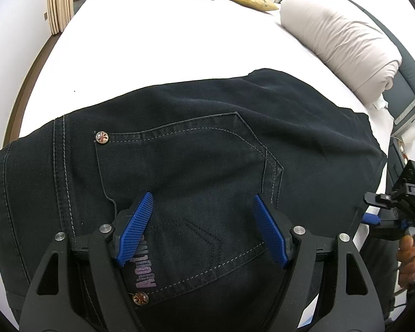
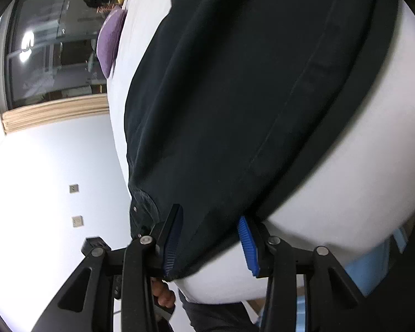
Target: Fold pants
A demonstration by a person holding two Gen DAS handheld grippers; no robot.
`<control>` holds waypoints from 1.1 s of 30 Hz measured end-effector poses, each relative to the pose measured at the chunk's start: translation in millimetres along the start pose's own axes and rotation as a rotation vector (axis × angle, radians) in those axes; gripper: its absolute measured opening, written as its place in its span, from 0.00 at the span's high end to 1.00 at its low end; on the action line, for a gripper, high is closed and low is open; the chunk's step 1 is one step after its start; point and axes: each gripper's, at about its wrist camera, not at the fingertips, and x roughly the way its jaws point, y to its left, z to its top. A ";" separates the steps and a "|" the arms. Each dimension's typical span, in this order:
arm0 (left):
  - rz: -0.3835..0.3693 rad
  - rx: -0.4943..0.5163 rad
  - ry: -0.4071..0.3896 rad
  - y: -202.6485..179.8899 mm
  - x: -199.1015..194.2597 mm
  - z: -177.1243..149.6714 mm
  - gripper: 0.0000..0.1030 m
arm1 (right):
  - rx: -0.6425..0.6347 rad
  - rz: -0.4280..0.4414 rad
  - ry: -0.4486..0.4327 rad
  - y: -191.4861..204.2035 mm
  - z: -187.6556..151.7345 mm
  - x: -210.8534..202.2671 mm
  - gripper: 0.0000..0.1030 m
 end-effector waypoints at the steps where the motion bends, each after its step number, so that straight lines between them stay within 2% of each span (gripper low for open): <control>1: -0.001 0.000 0.000 0.1 -0.3 -0.2 0.29 | 0.000 0.008 -0.002 -2.3 2.0 0.2 0.76; 3: 0.000 0.001 0.000 -0.1 0.2 -0.6 0.29 | -0.024 -0.022 -0.021 -4.2 3.6 -2.9 0.94; 4: 0.002 0.002 0.001 -0.4 0.3 -0.6 0.29 | -0.027 -0.031 -0.027 -5.6 2.1 -5.4 0.96; 14: -0.001 0.006 0.000 -1.2 -0.1 -0.9 0.29 | -0.068 -0.061 -0.051 -8.5 -7.6 -10.5 0.97; 19: 0.002 0.010 0.000 -0.4 -0.2 -1.3 0.29 | -0.027 -0.029 -0.047 -4.9 2.5 -7.7 0.88; 23: 0.002 0.010 0.001 -0.9 -0.6 -1.1 0.29 | 0.005 -0.032 -0.169 -10.5 27.3 -32.8 0.87; 26: 0.011 0.016 0.003 -3.3 0.2 -0.6 0.29 | 0.010 -0.054 -0.224 -16.1 40.7 -46.5 0.96; 33: 0.014 0.024 0.006 -3.9 0.4 0.3 0.29 | -0.029 -0.107 -0.241 -20.2 31.3 -54.1 0.98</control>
